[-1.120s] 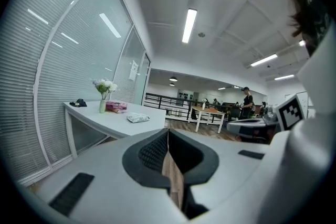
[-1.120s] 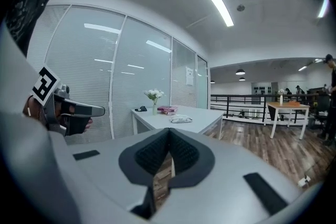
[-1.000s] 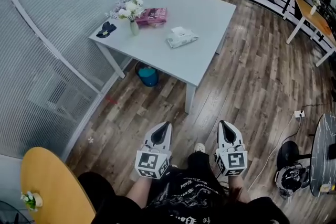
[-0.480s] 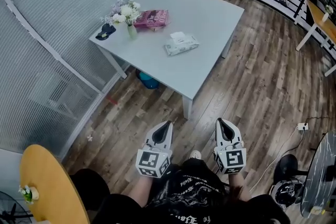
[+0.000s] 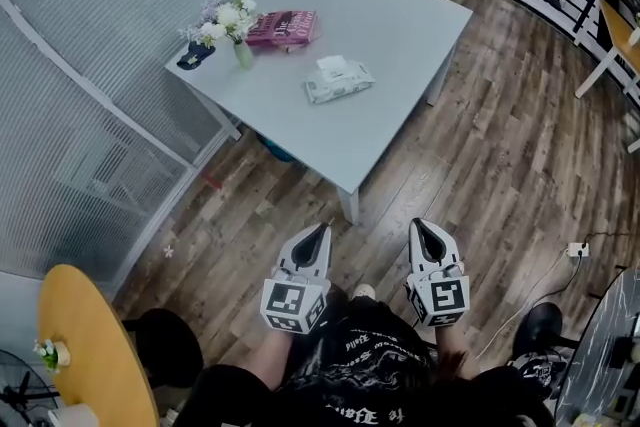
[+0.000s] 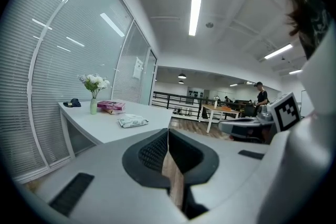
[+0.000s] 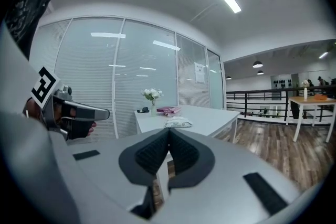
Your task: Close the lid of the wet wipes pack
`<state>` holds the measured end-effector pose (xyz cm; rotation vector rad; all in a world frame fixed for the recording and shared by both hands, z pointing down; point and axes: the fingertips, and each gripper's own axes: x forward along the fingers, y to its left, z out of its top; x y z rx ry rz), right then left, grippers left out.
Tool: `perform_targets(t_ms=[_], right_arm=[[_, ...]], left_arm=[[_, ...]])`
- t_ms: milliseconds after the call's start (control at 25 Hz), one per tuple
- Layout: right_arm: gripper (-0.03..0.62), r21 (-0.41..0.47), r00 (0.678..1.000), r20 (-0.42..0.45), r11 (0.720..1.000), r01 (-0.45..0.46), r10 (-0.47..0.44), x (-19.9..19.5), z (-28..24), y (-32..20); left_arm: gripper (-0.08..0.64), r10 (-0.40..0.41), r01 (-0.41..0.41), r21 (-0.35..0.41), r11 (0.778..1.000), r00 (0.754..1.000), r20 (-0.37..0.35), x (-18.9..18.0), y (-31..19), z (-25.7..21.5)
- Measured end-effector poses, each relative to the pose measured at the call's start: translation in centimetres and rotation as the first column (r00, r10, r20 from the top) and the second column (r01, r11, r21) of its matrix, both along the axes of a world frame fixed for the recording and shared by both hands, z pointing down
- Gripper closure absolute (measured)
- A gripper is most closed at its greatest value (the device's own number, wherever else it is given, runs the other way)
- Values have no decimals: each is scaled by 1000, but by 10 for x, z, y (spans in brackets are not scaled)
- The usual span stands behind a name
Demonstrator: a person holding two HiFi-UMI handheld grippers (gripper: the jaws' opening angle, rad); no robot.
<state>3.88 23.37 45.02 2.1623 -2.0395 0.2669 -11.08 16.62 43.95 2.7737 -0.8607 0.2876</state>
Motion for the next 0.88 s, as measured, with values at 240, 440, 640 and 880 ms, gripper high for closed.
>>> perform_targets(t_ms=[240,440,640,880], right_arm=[[594,0,999,46,1000,20,-20,3,4,-8],[594,-27,999,30,999,33,-32,8,12,-22],[594,-30,999,37,999,14,-12,17,16,-51],[594,-49,1000,27,999,-3,4,35,18,-108]], left_arm=[[552,2,-2,-17,1000,1000,10,13,-6,7],[552,21,-20,-15,1000,1000,7,28,-26,11],[552,32,-32,-8,999,999,9,40,-67,12],[552,52,-52,-17,999,999,-5,61,-126,14]])
